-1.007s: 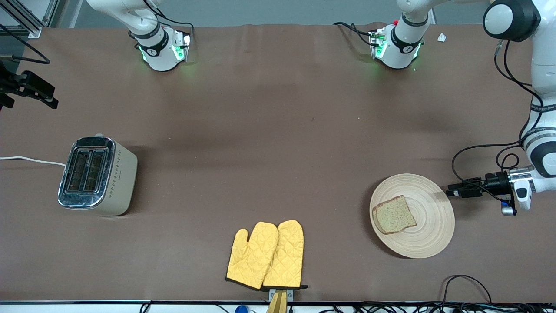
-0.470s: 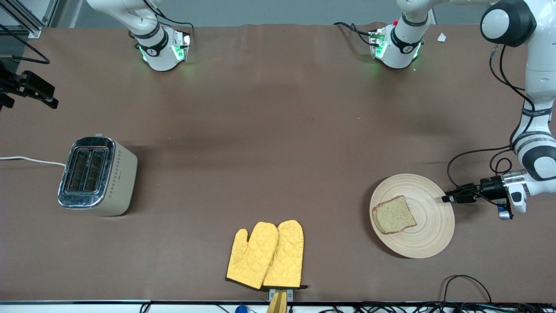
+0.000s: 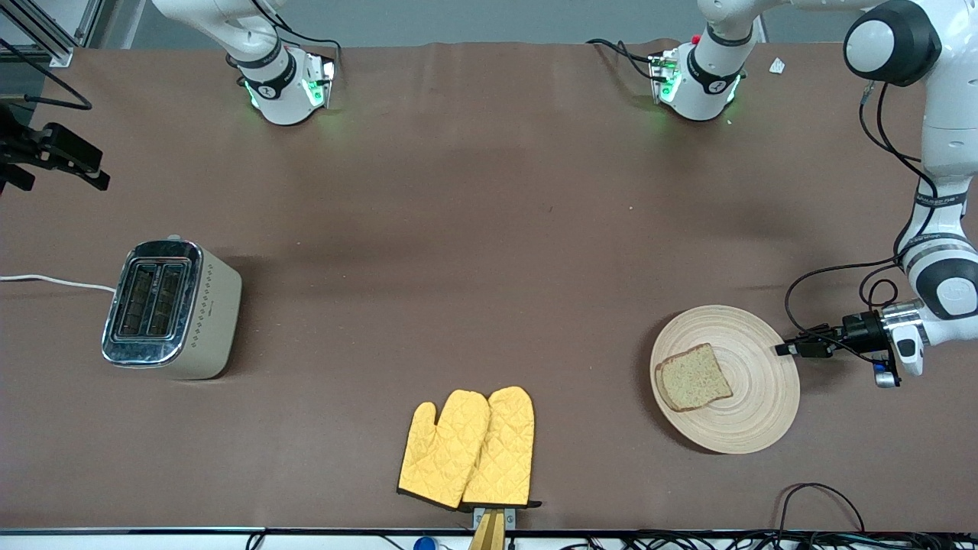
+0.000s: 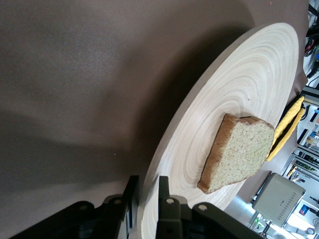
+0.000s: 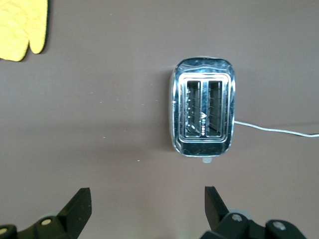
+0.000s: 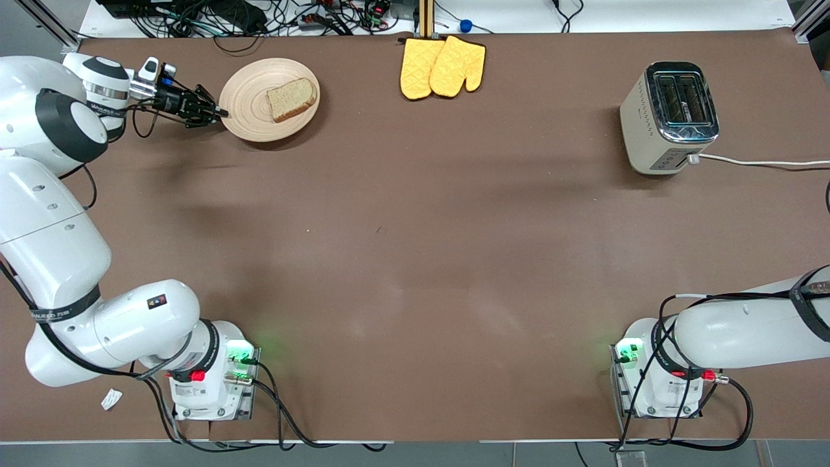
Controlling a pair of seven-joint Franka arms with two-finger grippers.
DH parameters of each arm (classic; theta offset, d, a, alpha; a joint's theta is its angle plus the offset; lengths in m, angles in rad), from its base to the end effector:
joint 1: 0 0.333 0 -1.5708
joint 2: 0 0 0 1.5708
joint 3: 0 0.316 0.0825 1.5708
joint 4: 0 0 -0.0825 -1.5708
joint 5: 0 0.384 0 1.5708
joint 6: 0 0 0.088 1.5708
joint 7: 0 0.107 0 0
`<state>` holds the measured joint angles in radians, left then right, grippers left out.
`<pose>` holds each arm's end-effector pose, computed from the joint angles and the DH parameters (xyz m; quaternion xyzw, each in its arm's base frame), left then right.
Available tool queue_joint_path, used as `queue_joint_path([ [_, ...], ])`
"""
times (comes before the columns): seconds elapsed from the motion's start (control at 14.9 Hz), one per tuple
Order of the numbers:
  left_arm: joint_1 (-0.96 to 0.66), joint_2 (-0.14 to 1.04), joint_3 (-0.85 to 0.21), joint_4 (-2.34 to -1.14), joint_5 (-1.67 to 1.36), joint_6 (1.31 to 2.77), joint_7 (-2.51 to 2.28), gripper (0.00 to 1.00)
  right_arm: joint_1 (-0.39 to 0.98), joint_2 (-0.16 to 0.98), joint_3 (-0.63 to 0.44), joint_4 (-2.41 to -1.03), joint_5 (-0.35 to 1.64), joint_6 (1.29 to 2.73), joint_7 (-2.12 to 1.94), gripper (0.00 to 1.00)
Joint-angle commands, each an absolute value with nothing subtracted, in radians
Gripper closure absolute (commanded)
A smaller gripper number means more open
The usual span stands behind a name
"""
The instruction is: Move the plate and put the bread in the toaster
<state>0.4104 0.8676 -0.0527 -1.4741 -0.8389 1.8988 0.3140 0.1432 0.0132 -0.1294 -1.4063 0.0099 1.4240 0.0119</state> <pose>0.6531 0.1918 0.1518 0.8770 0.2359 -0.0689 0.4129 0.5422 0.0093 0.6808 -1.0000 -0.0017 -0.0023 0.0041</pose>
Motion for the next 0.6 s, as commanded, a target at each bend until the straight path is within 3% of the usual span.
queue_joint_path([
  [0.0,0.41,0.879,-0.055,-1.457,-0.856,1.902,0.325,0.85,0.149,0.023,-0.127,-1.416,0.049,1.46,0.017,0.0],
  [0.2,0.41,0.882,-0.055,-1.456,-0.854,1.902,0.343,0.89,0.221,0.077,-0.126,-1.419,0.061,1.471,0.107,0.0],
  [0.54,0.411,0.887,-0.055,-1.439,-0.851,1.901,0.411,0.99,0.252,0.133,-0.126,-1.524,0.205,1.642,0.161,0.0],
])
